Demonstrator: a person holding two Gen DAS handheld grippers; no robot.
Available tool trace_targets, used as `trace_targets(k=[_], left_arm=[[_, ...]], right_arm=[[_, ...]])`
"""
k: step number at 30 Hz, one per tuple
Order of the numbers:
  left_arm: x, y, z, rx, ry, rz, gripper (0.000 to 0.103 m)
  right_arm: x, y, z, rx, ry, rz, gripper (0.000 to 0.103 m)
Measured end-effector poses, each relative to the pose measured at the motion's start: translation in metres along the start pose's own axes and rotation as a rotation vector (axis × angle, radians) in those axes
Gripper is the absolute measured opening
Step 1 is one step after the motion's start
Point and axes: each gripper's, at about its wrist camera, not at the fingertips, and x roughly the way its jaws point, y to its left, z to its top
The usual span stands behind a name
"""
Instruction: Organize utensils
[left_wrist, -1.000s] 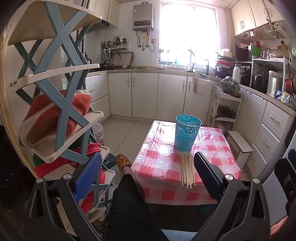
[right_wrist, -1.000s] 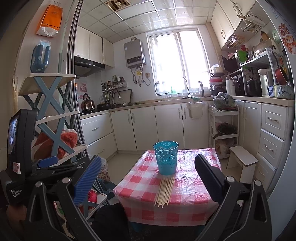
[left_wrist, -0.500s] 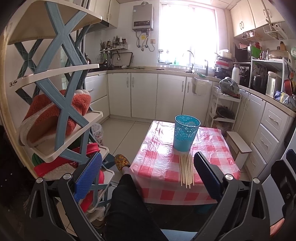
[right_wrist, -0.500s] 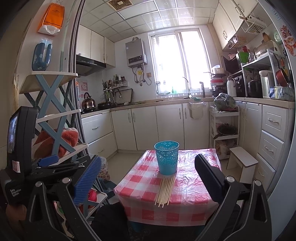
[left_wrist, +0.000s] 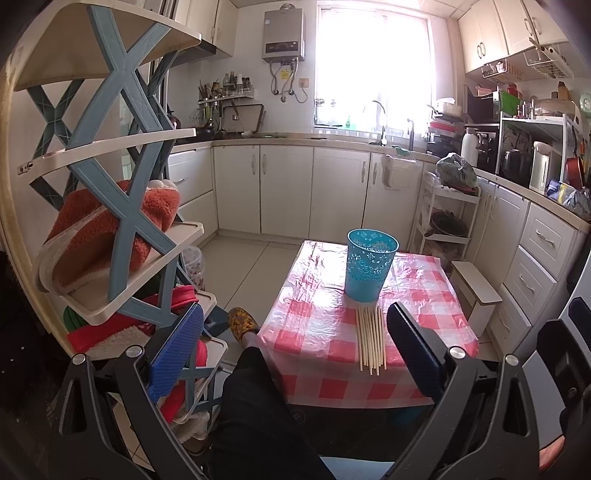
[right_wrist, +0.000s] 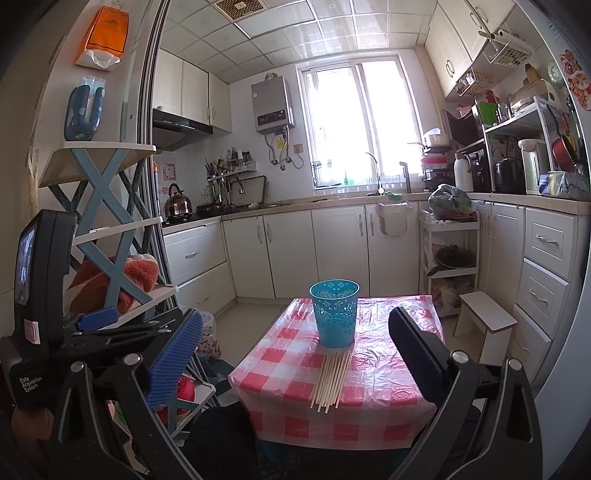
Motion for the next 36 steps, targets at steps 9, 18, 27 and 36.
trace_targets(k=[9, 18, 27, 36], left_arm=[[0.029, -0.001, 0.004, -0.006, 0.052, 0.011, 0.095], [0.122, -0.010, -0.008, 0.014, 0.251, -0.015, 0.095], [0.214, -0.016, -0.029, 0.008, 0.410, -0.014, 0.095], [0.279, -0.034, -0.044, 0.024, 0.520, -0.021, 0.095]], right_arm=[[0.024, -0.003, -0.002, -0.011, 0.045, -0.001, 0.097], [0.125, -0.055, -0.040, 0.035, 0.287, -0.090, 0.097], [0.298, -0.109, -0.121, 0.131, 0.683, -0.059, 0.036], [0.376, -0.119, -0.147, 0.104, 0.781, -0.090, 0.019]])
